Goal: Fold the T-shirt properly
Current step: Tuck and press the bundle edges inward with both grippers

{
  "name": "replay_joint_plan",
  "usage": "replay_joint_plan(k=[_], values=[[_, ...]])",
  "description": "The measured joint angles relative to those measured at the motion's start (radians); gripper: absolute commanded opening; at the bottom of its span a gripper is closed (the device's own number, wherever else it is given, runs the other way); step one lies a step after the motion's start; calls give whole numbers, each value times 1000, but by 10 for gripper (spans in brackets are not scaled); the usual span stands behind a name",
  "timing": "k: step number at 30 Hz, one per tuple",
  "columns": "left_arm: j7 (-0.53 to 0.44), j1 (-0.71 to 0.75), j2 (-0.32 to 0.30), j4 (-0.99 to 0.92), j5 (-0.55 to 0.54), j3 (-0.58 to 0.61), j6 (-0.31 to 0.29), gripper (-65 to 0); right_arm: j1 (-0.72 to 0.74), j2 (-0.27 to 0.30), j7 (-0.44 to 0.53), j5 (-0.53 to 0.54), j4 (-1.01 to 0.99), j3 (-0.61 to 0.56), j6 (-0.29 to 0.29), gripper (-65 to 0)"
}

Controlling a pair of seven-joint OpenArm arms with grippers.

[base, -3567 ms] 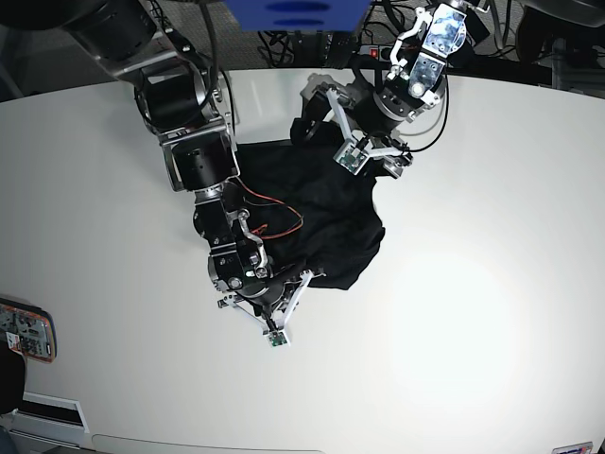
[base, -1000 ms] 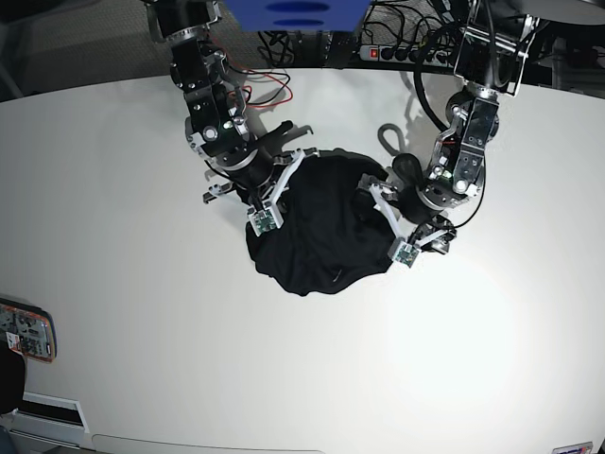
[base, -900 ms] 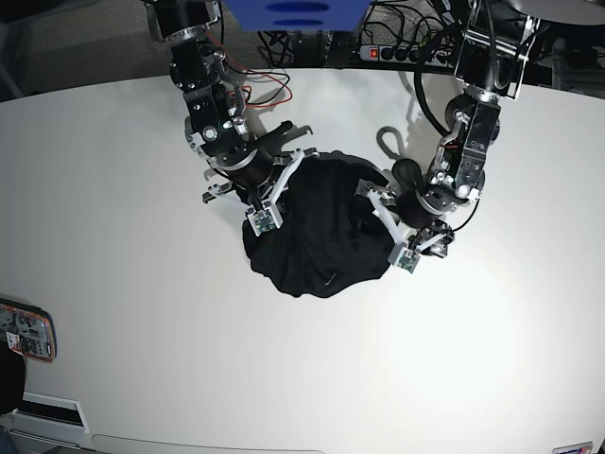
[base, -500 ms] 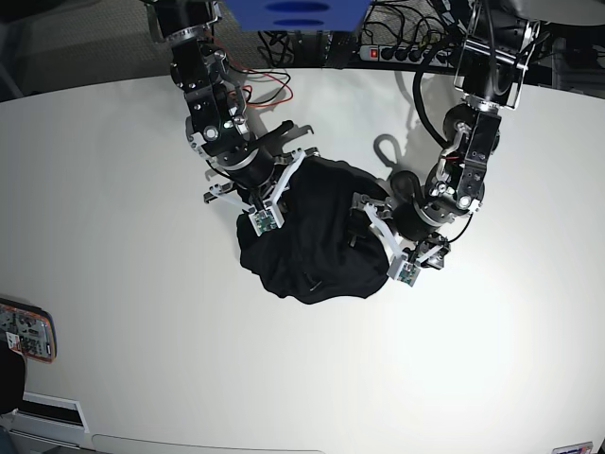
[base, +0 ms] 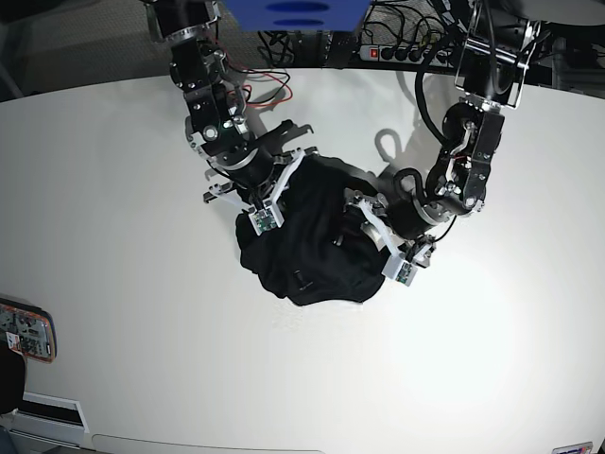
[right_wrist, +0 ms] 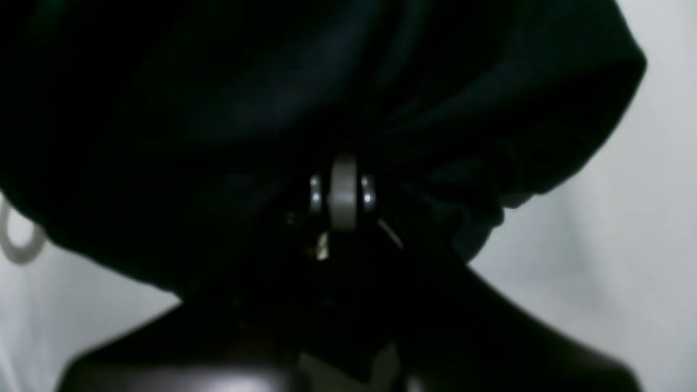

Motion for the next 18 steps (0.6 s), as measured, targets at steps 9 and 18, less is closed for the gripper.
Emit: replay_joint_plan(k=[9,18], values=[[0,3,-3,0,93,-2,3,0,0,7,-2,-1,0,-65,-3,-650],[-3,2,-18,0,249,-2,0,0,0,7,-1,0,0,-61,0,-650]])
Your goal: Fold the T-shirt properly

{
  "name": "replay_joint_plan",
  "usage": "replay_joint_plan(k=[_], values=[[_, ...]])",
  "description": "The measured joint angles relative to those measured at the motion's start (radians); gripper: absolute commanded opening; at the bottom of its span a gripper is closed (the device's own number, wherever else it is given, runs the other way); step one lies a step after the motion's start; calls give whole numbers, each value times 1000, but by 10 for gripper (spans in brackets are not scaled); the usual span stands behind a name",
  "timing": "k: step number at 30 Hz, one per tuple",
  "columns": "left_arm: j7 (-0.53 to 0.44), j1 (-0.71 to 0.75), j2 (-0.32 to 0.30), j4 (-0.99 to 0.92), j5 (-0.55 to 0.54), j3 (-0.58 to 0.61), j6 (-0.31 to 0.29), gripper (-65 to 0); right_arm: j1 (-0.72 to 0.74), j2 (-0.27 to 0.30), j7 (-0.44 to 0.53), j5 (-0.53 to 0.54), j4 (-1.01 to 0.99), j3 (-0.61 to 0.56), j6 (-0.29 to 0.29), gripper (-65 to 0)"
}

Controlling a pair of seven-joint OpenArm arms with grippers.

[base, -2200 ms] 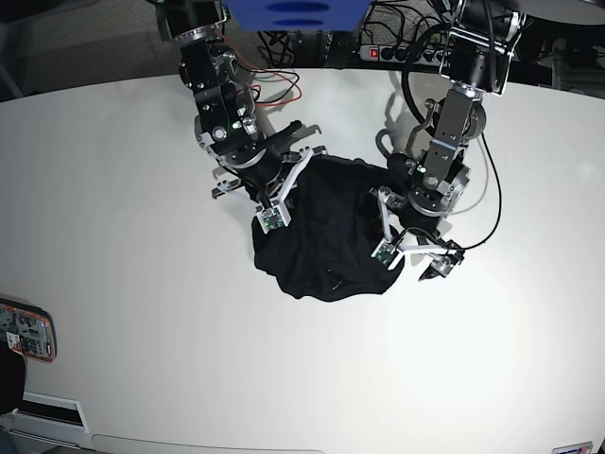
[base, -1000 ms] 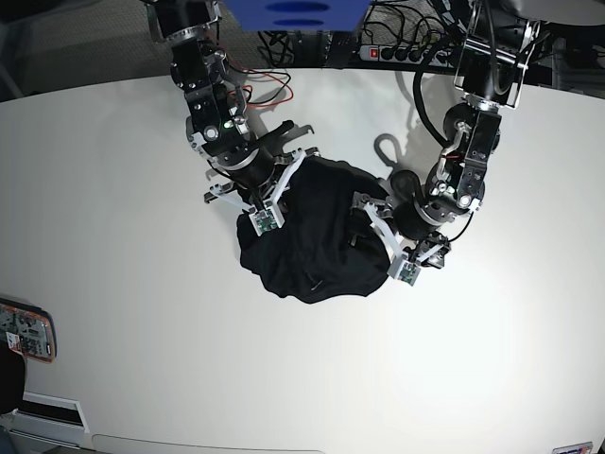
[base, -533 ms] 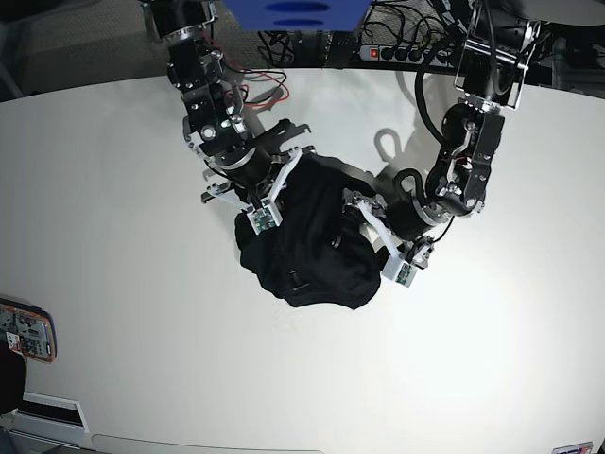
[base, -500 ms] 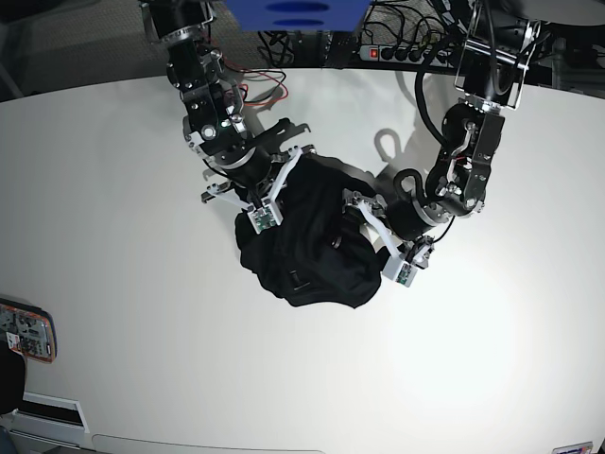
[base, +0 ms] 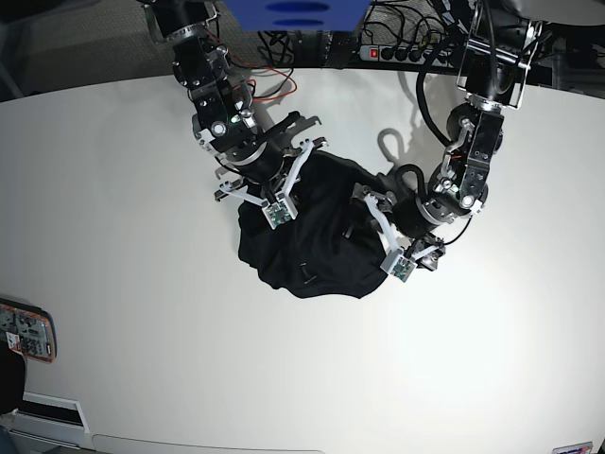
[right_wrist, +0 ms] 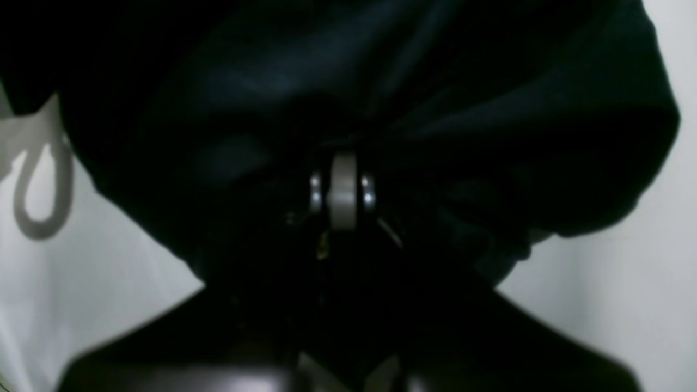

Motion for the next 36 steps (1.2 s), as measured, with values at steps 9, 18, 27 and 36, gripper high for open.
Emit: replay_joint_plan(k=[9,18,27,36], values=[[4,6,3,0,183,-108,-14,0,0,0,0,-1,0,0,0,-650],[4,1,2,-1,322,-175,-16,0,0,-3,-3,1,87,112,6,-650],[2,111,1,220,340,-285,-11,0,-1,-3,6,3,190,237,4,-488],[21,317,9,485,336,-404,-12,0,-36,21,203,1,212,362,2,-488]])
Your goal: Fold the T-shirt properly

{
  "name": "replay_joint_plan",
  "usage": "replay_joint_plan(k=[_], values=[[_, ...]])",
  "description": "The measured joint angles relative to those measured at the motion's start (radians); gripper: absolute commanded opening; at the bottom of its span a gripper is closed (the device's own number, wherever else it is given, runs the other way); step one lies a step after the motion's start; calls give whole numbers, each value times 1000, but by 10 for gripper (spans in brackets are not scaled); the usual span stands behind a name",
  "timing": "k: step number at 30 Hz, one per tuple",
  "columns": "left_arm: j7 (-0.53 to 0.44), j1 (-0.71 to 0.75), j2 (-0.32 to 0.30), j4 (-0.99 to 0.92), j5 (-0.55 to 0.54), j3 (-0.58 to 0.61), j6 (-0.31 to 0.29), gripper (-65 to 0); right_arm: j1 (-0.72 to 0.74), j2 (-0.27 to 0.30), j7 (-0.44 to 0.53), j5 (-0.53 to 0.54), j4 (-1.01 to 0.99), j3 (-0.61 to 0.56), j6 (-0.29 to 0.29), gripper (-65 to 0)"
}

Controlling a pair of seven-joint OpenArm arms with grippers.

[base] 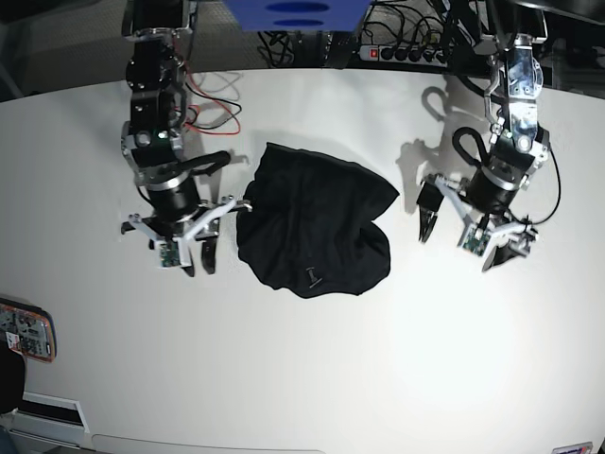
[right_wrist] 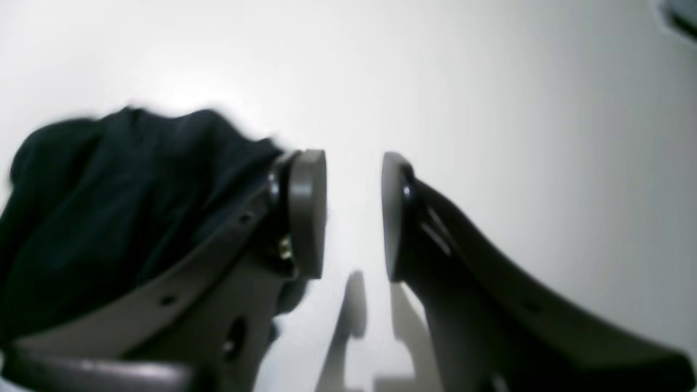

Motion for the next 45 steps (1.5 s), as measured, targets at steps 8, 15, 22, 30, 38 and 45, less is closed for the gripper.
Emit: replay_joint_plan(k=[8,15,22,30,38,45], values=[[-115,214,52,97,6,6,-12,0,-201,142,387,-1,-9,9,5,-488],[-284,360,56,104,6,-10,1,0,-392,135,496,-2,-13,97,3,-488],[-341,437,53,110,3,-7,8,0,-428,132,712,2,0,166,4,-488],[-704,510,25,4,122,-8,11,0,-466,134,908,2,-31,260,3,-488],[-1129,555,39,-240,298,1,-8,0,-548,131,1129,-1,-162,305,5,-488],[-1380,556,30,-326,290,-9,5,0,-631,129,1467,-2,-343,339,6,-488]])
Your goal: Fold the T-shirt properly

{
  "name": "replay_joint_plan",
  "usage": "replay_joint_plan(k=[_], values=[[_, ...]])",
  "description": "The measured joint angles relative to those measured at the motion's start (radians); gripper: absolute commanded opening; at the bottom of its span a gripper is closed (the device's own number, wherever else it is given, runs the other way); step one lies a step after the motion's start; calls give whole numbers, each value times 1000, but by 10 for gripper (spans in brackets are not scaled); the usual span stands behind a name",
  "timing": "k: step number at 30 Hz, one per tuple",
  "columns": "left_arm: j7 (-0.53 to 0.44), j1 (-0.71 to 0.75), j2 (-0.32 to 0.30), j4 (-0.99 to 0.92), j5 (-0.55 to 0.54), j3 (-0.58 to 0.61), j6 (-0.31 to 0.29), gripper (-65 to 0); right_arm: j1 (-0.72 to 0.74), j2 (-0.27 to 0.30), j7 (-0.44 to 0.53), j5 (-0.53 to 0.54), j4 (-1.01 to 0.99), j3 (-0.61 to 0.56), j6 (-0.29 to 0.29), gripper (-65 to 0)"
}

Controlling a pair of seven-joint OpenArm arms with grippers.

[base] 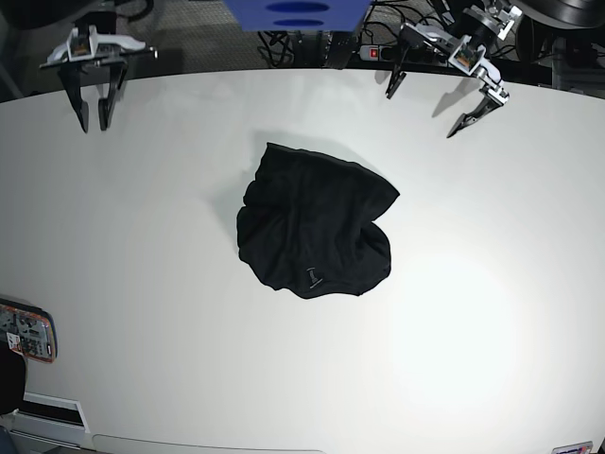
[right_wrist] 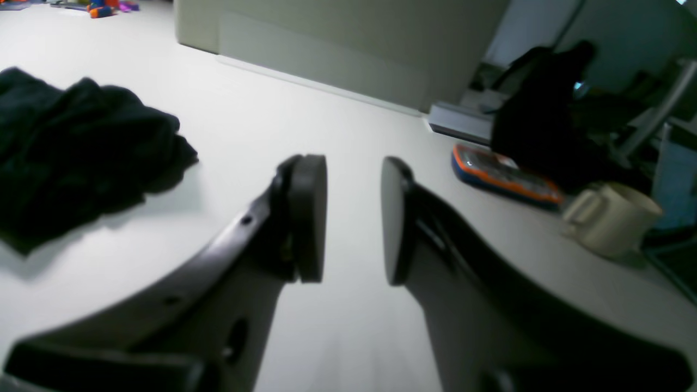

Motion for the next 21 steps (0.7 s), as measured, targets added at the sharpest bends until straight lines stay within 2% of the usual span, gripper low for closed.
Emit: replay_joint_plan(k=[3,9,14,21], values=[[-112,3,4,-5,5,5,-7,0,21,0,120,-6,-61,7,4,-488],[-111,9,-5,-5,2,3,-3,0,14,-1,243,-142,-234,82,1,-488],[-113,48,-22,-33,4,8,0,0,17,-5,232,-230,-331,140,0,-488],[-110,161,-68,-163,220,24,-5,0,-27,-3,231,-259,-458,171,0,-488]])
